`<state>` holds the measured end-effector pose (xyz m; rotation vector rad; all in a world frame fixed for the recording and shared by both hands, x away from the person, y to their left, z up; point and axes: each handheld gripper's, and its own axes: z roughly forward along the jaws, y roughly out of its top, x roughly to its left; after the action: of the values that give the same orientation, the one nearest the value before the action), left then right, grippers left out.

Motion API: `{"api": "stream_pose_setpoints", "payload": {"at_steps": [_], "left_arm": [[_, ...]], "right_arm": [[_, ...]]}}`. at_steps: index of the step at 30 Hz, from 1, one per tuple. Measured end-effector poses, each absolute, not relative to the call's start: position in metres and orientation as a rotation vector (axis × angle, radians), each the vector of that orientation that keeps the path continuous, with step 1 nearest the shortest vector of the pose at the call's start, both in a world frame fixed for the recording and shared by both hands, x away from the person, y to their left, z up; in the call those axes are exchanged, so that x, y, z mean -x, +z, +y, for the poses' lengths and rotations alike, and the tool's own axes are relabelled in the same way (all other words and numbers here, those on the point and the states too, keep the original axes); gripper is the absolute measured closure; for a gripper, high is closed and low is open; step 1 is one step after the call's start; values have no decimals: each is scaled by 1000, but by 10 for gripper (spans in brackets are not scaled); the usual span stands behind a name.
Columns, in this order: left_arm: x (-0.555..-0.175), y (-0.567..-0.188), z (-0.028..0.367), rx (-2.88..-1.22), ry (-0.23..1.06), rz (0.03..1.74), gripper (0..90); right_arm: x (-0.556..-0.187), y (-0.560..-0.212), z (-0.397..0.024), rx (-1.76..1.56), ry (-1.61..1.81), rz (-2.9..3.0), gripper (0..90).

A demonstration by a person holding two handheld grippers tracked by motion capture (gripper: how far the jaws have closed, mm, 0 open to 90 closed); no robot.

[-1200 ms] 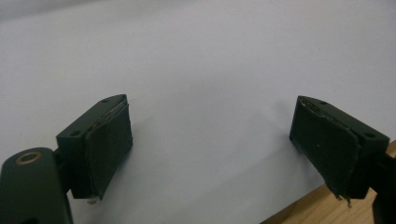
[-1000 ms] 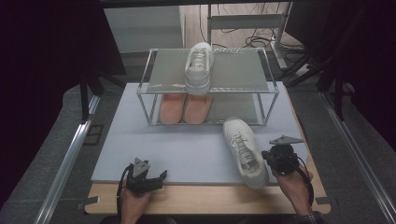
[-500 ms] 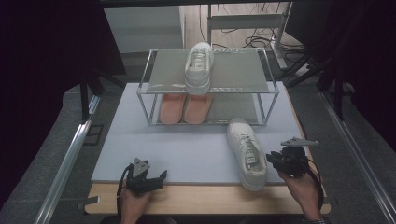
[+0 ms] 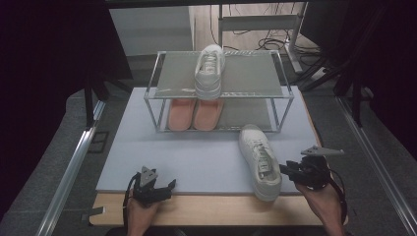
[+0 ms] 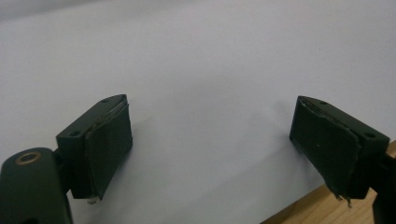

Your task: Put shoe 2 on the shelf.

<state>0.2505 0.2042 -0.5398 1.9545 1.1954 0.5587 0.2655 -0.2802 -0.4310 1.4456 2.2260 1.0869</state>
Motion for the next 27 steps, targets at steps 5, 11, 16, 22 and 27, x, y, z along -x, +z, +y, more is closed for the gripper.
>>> {"api": "stream_pose_setpoints", "payload": {"at_steps": [5, 11, 16, 22, 27], "left_arm": [[-251, -540, 204, -1955, 558, 1196, 126], [-251, -540, 204, -1955, 558, 1196, 126], [-251, -540, 204, -1955, 558, 1196, 126], [-251, -540, 204, -1955, 558, 1196, 126], [-250, -540, 204, -1955, 558, 1196, 127]], "right_arm": [[-271, -434, -272, -1443, 1109, 2236, 588], [-283, -439, -264, -1445, 1100, 2248, 545], [-292, -445, -257, -1466, 1073, 2272, 511], [-296, -449, -253, -1459, 1022, 2259, 583], [-295, -449, -257, -1479, 1029, 2255, 684]]}}
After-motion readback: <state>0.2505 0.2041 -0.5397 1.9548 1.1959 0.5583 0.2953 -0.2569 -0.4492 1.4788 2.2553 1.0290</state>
